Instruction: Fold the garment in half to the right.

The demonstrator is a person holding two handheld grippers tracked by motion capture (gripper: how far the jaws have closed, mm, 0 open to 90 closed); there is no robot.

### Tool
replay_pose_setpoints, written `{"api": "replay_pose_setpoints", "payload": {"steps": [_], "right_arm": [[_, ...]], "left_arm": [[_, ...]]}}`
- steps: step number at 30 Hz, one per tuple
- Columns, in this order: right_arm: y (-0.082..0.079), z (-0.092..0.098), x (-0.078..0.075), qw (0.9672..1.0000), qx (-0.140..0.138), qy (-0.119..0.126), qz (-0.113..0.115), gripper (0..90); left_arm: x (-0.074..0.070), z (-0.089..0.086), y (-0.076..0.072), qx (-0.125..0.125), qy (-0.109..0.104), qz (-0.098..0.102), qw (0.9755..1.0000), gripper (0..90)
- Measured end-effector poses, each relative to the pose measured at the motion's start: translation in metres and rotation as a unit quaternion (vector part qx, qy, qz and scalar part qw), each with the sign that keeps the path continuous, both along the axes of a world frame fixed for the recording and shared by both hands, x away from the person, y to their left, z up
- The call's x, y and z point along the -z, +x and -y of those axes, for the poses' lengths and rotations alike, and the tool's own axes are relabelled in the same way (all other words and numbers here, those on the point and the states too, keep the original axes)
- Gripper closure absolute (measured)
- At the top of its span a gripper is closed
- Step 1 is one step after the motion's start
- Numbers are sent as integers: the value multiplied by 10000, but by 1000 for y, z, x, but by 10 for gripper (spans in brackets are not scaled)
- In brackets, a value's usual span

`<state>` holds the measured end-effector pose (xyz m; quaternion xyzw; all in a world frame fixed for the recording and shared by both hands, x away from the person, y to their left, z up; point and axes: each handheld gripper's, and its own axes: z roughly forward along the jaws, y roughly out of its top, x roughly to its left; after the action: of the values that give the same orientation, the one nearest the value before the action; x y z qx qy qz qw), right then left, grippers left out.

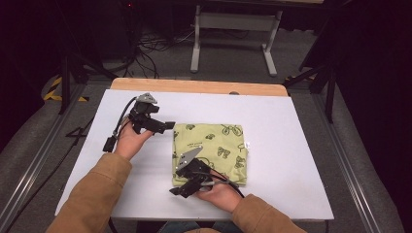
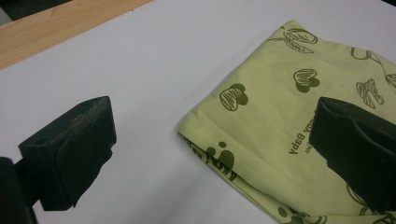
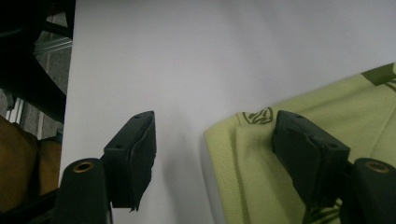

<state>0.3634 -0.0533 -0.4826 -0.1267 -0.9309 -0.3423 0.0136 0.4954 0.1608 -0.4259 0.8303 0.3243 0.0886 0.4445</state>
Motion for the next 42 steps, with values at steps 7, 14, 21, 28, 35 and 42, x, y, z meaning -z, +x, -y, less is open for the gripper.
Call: {"api": "replay_pose_setpoints", "payload": {"steps": [7, 14, 21, 28, 35, 42], "right_arm": [[-8, -2, 2, 9988, 74, -111, 474, 398], [-9, -1, 1, 9971, 325, -134, 675, 577], [-9, 0, 0, 9951, 406, -234, 871, 782], [-7, 1, 0, 9957, 500, -170, 765, 797], [-7, 2, 1, 9959, 517, -117, 739, 797], [-10, 2, 2, 9951, 577, -81, 805, 796]], "left_arm": [[2, 1, 2, -10, -9, -90, 10000, 17], [2, 2, 2, -7, 26, -40, 10000, 23], [4, 3, 3, -4, -57, -128, 9999, 22], [7, 5, 6, -100, -273, -206, 9994, 5], [11, 13, 8, -174, 13, -116, 9998, 27], [21, 24, 17, -351, 54, -288, 9990, 67]]}}
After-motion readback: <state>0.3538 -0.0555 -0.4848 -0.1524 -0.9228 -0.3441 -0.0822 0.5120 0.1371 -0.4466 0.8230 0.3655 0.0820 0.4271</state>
